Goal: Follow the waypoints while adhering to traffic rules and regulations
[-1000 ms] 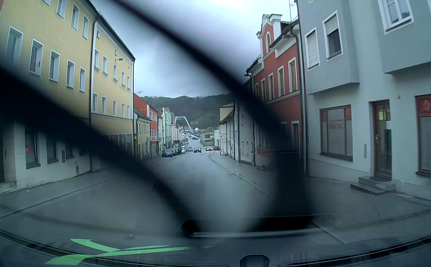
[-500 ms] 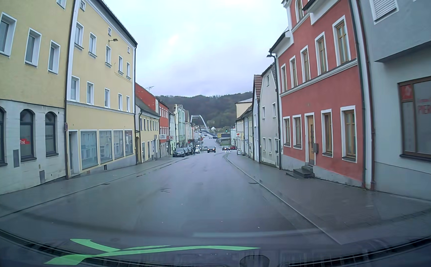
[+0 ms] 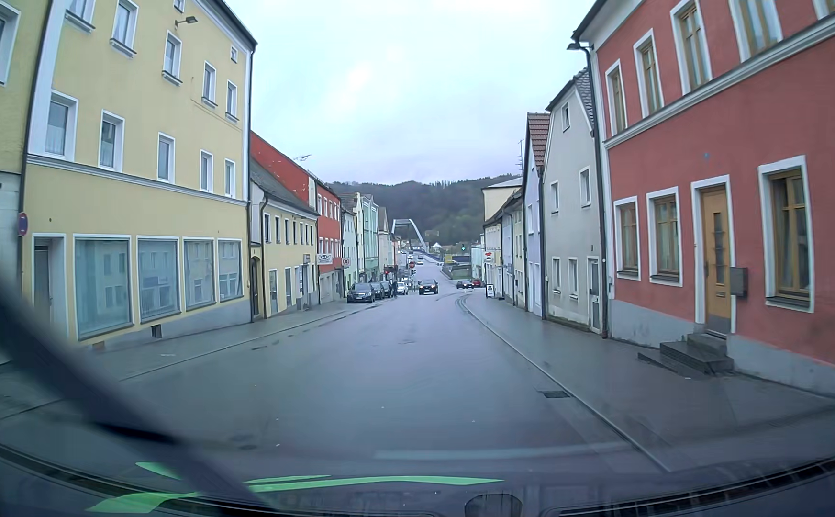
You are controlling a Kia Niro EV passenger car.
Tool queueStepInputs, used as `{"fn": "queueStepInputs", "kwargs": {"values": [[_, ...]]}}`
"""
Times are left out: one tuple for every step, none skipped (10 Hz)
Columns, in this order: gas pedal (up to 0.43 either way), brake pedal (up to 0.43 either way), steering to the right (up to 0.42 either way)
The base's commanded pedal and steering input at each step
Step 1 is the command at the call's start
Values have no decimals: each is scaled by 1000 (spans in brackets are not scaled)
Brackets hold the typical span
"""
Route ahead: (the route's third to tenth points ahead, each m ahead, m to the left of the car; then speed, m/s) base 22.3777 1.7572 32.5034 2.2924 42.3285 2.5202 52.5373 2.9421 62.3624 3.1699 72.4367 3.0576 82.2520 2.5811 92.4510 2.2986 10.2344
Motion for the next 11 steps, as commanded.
{"fn": "queueStepInputs", "kwargs": {"values": [[0, 0, -24], [0, 0, -20], [0, 0, -18], [0, 49, -14], [0, 73, -10], [0, 85, -6], [0, 91, -4], [0, 98, -5], [0, 98, -4], [0, 104, -4], [0, 104, -4]]}}
